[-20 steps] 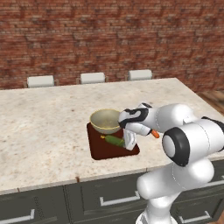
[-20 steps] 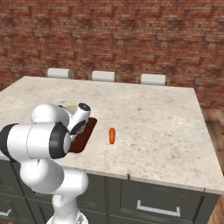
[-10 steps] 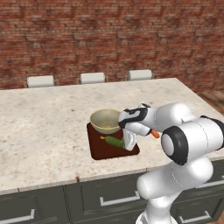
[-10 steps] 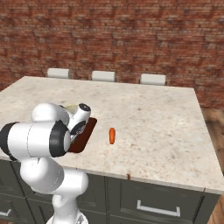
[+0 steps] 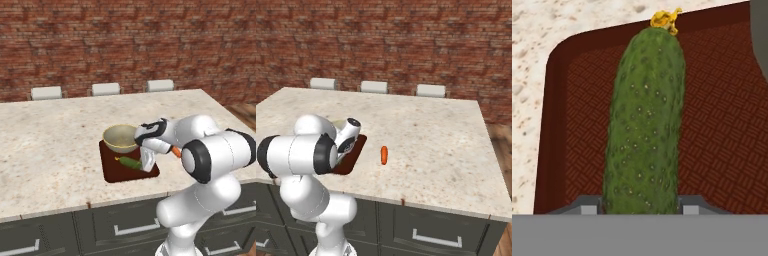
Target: Place the two vegetables and bowl onto the tray for setting up a vegetable dip station.
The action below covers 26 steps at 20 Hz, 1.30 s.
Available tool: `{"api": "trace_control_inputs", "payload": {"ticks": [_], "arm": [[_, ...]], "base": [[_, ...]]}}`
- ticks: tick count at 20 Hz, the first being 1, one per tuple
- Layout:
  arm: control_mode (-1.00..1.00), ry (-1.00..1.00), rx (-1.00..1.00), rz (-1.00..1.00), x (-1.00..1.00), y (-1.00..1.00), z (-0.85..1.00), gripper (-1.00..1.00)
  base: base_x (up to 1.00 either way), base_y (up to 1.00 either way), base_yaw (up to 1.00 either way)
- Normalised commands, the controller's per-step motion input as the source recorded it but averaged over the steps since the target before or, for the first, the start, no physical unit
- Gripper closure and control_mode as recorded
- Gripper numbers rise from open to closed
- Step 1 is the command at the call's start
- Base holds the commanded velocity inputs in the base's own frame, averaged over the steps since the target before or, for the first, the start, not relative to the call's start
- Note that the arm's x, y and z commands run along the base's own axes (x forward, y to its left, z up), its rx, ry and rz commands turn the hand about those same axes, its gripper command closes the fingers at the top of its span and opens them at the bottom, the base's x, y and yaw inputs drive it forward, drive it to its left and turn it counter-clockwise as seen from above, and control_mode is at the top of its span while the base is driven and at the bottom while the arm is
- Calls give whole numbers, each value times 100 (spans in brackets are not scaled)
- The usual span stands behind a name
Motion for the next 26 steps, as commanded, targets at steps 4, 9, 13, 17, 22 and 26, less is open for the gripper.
{"api": "trace_control_inputs", "payload": {"ticks": [4, 9, 13, 17, 22, 26], "arm": [[-100, 8, 0, 0, 4, 0, -6, 100], [-100, 5, 0, 0, 1, 1, -6, 100], [-100, 0, 1, 0, 0, 4, -5, -100], [-100, 0, 0, 0, -3, 6, -6, -100], [-100, 0, 0, 0, -5, 1, -3, -100], [-100, 2, 0, 0, -10, 0, -2, -100]], "base": [[0, 0, 0], [0, 0, 0], [0, 0, 0], [0, 0, 0], [0, 0, 0], [0, 0, 0]]}}
